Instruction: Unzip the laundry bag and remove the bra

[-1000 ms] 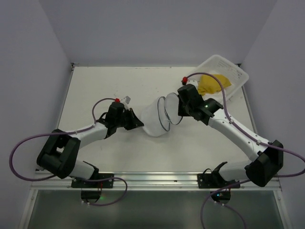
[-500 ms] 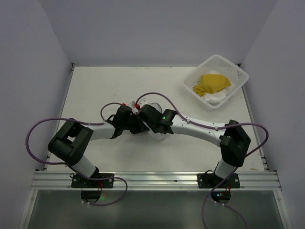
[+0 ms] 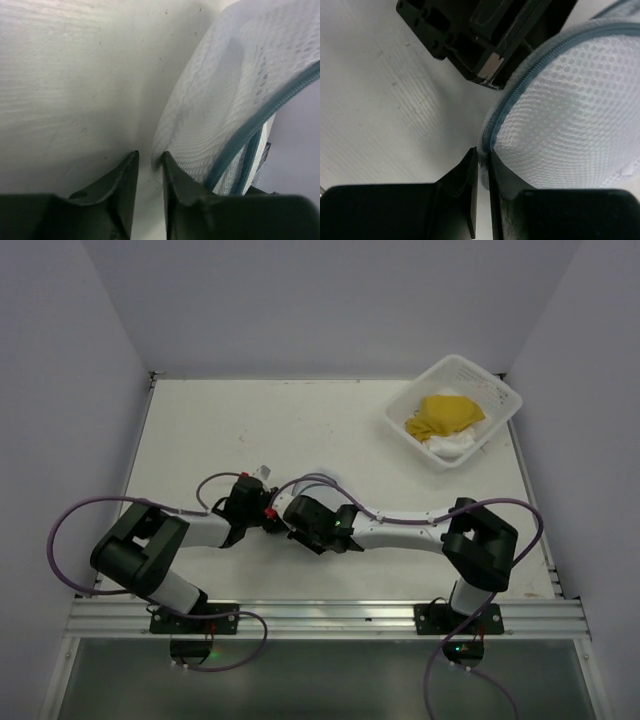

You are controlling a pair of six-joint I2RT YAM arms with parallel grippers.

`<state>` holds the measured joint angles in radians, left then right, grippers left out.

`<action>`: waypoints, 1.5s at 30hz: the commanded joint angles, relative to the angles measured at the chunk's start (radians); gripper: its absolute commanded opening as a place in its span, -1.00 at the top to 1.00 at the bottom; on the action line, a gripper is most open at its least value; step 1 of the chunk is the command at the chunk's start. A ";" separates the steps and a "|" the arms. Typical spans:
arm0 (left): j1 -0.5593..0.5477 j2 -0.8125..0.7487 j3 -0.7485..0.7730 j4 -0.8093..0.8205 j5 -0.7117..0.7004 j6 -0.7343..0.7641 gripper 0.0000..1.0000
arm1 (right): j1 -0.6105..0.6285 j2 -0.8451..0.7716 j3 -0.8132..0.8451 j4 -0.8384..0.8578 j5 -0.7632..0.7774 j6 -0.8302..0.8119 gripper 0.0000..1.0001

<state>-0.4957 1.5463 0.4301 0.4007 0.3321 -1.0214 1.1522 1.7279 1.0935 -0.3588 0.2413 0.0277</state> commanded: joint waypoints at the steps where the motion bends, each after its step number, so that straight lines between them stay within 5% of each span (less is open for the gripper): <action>1: 0.025 -0.047 -0.054 -0.061 -0.074 0.003 0.34 | -0.005 0.007 -0.027 0.107 -0.152 -0.017 0.73; 8: 0.094 -0.274 -0.106 -0.288 -0.192 0.040 -0.67 | -0.006 0.030 -0.083 0.167 -0.223 0.003 0.52; 14: 0.164 -0.469 -0.077 -0.536 -0.295 0.069 -0.93 | -0.011 0.016 -0.041 0.152 -0.237 0.014 0.15; 22: 0.181 -0.538 0.061 -0.720 -0.392 0.158 -1.00 | -0.069 -0.126 0.077 0.043 -0.180 0.040 -0.12; 25: 0.183 -0.555 0.101 -0.732 -0.389 0.170 -1.00 | -0.149 -0.163 0.126 -0.018 -0.149 0.058 -0.31; 29: 0.183 -0.566 0.118 -0.683 -0.323 0.211 -1.00 | -0.287 -0.195 0.146 -0.066 -0.181 0.069 -0.33; 35: 0.183 -0.525 0.082 -0.576 -0.096 0.256 -0.93 | -0.459 -0.257 0.077 -0.088 -0.446 0.087 -0.33; 45: 0.181 -0.474 0.078 -0.513 -0.021 0.291 -0.89 | -0.513 -0.139 0.077 -0.088 -0.686 0.018 -0.29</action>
<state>-0.3210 1.0576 0.5079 -0.1715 0.2489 -0.7685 0.6586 1.5364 1.1496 -0.4381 -0.3370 0.0738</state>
